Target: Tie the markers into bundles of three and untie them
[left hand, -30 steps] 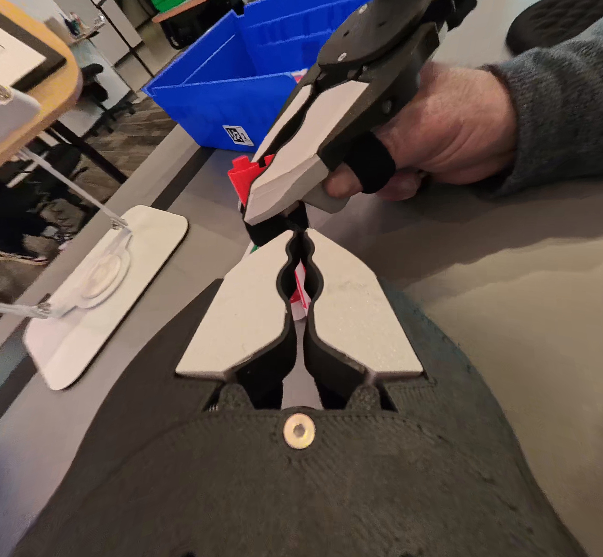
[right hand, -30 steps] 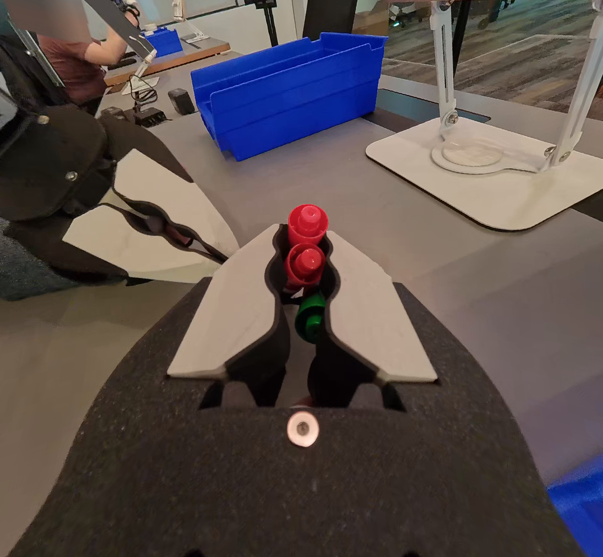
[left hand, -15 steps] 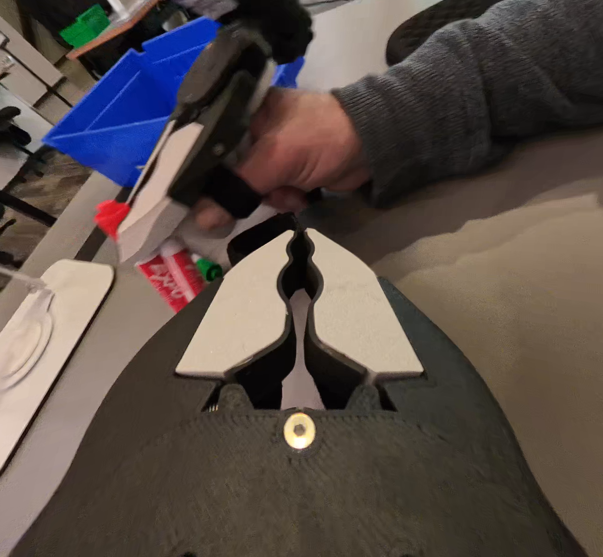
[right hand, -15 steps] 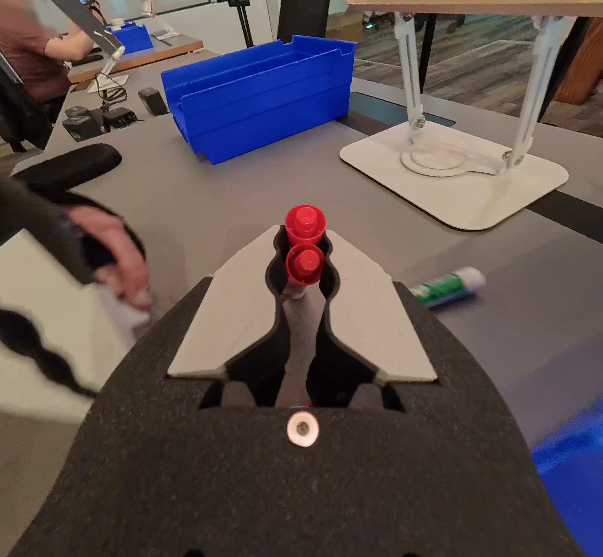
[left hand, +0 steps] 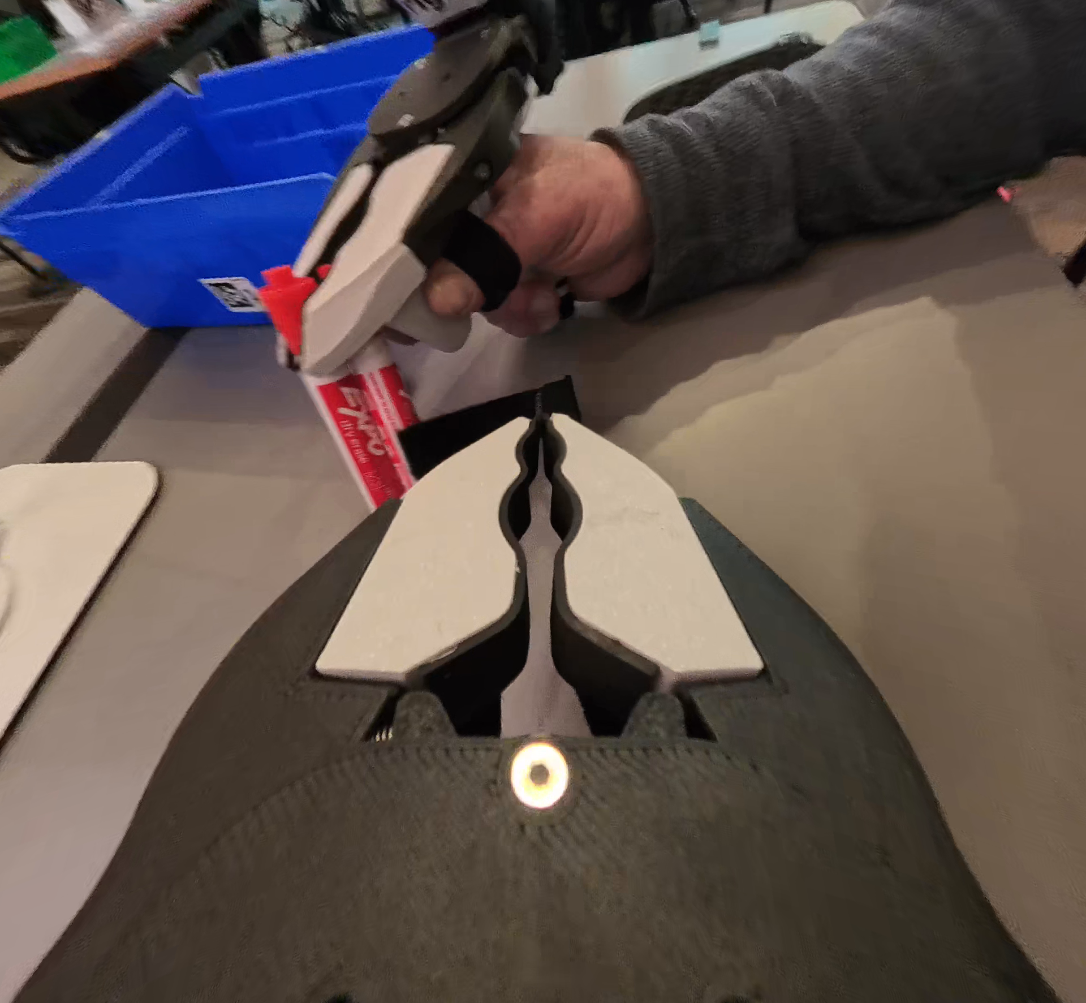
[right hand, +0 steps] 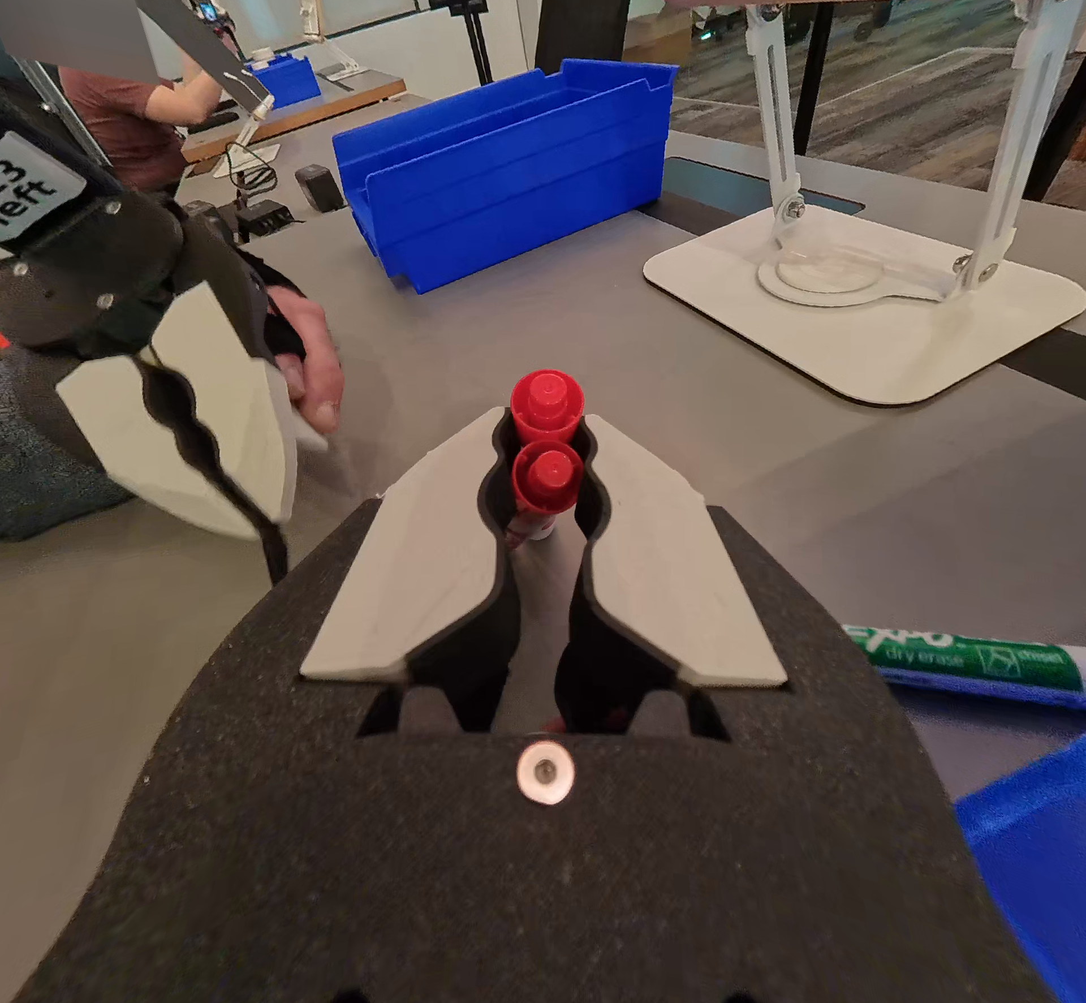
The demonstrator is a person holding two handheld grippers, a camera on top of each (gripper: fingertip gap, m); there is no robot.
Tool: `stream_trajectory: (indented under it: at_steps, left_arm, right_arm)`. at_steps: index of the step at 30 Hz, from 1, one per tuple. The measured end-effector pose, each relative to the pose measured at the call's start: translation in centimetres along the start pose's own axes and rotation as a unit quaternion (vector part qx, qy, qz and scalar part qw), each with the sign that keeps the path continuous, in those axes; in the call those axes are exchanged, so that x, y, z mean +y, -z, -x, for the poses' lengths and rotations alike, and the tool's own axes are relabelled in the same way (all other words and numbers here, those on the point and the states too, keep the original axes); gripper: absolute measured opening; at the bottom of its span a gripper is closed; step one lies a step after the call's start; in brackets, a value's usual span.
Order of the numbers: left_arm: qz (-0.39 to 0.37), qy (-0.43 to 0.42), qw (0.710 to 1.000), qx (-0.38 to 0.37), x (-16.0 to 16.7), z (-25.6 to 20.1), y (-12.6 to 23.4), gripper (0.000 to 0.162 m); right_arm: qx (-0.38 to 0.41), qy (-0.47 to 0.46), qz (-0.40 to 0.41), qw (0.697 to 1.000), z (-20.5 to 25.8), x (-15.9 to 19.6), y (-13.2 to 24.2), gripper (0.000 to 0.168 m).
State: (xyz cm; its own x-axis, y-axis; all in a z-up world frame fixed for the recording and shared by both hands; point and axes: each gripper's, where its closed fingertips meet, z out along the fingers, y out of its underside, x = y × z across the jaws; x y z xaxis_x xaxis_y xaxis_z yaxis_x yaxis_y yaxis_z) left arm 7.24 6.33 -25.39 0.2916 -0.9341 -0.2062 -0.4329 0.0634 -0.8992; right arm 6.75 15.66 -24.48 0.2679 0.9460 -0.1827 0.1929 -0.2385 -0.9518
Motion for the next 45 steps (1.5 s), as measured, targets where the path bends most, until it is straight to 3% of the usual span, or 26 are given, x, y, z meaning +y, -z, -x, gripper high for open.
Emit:
stream_trajectory:
  at_steps: [1,3,5,13,19,27,29,30,34,36,41,45]
  left_arm:
    - [-0.027,0.004,1.0,0.0,-0.7,0.2,0.7,0.0]
    - [-0.069,0.039,0.996,0.048,-1.9,-0.2,2.3,0.001]
    - [-0.064,0.039,0.997,0.017,-1.2,1.3,3.3,0.001]
    - [0.007,0.085,0.996,0.039,2.7,2.0,2.6,0.042]
    - [0.003,0.108,0.994,0.013,2.3,4.3,2.0,0.062]
    - [0.08,0.103,0.985,0.112,3.5,1.6,-2.1,0.043]
    - [0.098,0.102,0.984,0.11,3.7,1.5,-2.4,0.022]
    - [0.103,0.093,0.984,0.108,3.8,1.5,-2.5,0.019]
    - [0.095,0.096,0.986,0.1,3.9,1.6,-2.5,0.019]
    - [0.087,0.103,0.987,0.087,3.9,2.1,-2.5,0.019]
    - [0.065,0.116,0.987,0.088,3.9,2.5,-2.0,0.019]
    - [0.065,0.104,0.988,0.091,3.8,2.0,-2.2,0.019]
  right_arm:
    - [0.0,0.002,0.0,1.0,0.0,0.0,0.0,0.017]
    - [0.0,0.002,0.001,1.0,0.0,0.0,0.0,0.017]
    - [-0.004,0.002,0.002,1.0,0.1,0.0,0.0,0.017]
    - [-0.024,0.024,0.014,0.999,1.7,-0.1,-0.1,0.017]
    - [-0.072,0.03,0.012,0.997,3.5,-0.4,-0.2,0.017]
    - [-0.137,0.072,0.031,0.988,6.7,-0.4,-0.7,0.017]
    - [-0.143,0.081,0.036,0.986,7.2,-0.3,-0.9,0.015]
    - [-0.147,0.083,0.037,0.985,7.4,-0.3,-1.0,0.016]
    - [-0.136,0.095,0.041,0.985,7.5,-0.5,-1.3,0.018]
    - [-0.132,0.084,0.028,0.987,7.3,-1.2,-0.9,0.041]
    - [-0.128,0.078,0.048,0.988,6.5,-0.3,0.2,0.036]
    - [-0.136,0.085,0.064,0.985,7.0,0.7,-0.5,0.022]
